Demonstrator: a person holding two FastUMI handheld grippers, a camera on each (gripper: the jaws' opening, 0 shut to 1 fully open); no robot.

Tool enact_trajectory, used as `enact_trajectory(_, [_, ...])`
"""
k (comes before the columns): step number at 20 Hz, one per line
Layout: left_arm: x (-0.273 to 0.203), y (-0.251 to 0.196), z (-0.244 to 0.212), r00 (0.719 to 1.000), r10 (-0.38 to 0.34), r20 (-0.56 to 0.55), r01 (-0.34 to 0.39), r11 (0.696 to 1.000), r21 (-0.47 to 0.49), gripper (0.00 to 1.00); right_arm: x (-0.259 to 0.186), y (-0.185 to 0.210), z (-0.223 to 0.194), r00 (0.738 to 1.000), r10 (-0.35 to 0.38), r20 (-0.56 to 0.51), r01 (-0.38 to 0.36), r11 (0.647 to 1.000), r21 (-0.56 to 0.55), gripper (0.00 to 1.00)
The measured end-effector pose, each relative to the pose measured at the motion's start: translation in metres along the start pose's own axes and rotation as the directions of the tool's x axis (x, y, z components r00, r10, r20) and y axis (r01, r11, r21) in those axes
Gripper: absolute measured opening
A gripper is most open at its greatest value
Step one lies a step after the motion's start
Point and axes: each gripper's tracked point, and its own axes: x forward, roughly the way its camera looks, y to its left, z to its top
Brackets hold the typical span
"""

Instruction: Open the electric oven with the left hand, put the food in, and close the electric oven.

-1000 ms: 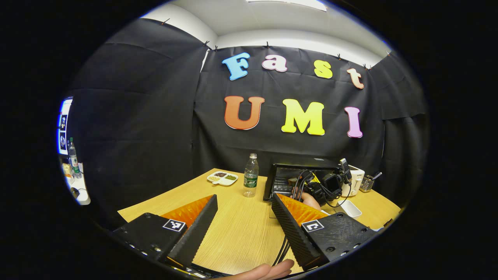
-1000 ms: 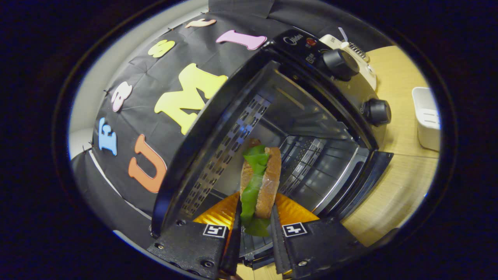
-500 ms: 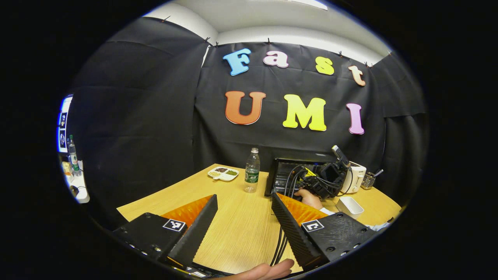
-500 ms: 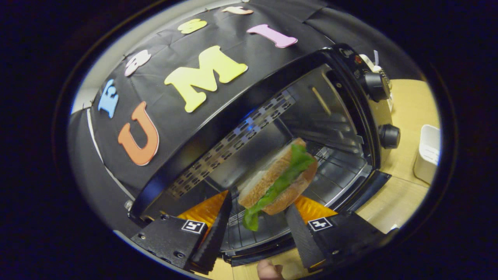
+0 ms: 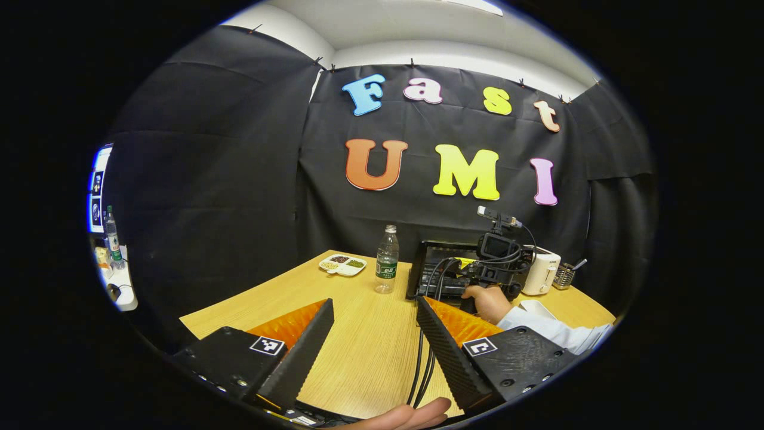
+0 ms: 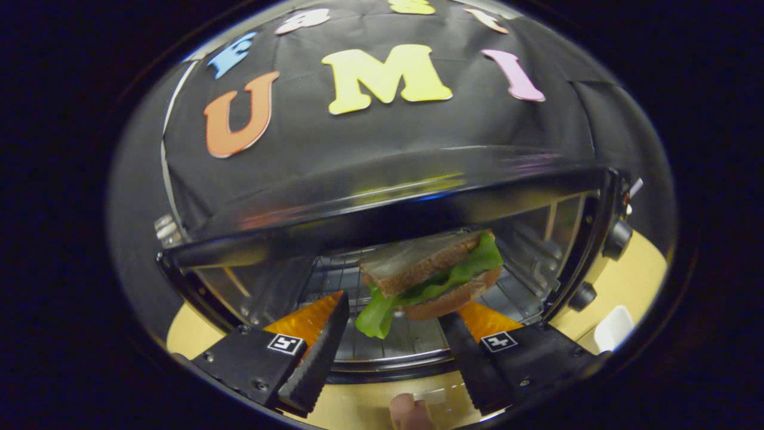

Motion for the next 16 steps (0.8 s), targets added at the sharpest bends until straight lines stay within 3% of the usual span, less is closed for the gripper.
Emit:
enact_trajectory(2, [-0.001, 0.003, -0.003, 1.000, 0.011, -0.004, -0.011, 1.000, 0.004, 0.93, -0.005, 0.002, -0.008, 0.997, 0.012, -0.076, -0.019, 0.995, -0.099, 0.96])
enact_trajectory(4, [-0.002, 0.008, -0.006, 1.000, 0.019, -0.008, -0.019, 1.000, 0.003, 0.93, -0.013, 0.012, -0.017, 0.987, 0.060, -0.147, -0.083, 0.984, -0.159, 0.98])
enact_trajectory(5, [-0.002, 0.009, -0.009, 1.000, 0.021, -0.010, -0.021, 1.000, 0.003, 0.93, -0.021, 0.015, -0.022, 0.981, 0.077, -0.180, -0.108, 0.980, -0.166, 0.91])
enact_trajectory(7, [-0.002, 0.007, -0.010, 1.000, 0.016, -0.016, -0.016, 1.000, 0.000, 0.93, -0.036, 0.023, -0.030, 0.963, 0.146, -0.227, -0.175, 0.978, -0.116, 0.98])
enact_trajectory(10, [0.002, 0.009, -0.011, 1.000, 0.021, -0.012, -0.021, 1.000, 0.005, 0.93, -0.059, 0.015, -0.034, 0.954, 0.182, -0.239, -0.207, 0.975, -0.084, 0.98])
enact_trajectory(16, [0.005, 0.001, -0.006, 1.000, 0.014, -0.006, -0.014, 1.000, 0.012, 0.93, -0.118, -0.006, -0.010, 0.954, 0.256, -0.158, -0.271, 0.959, -0.081, 0.97])
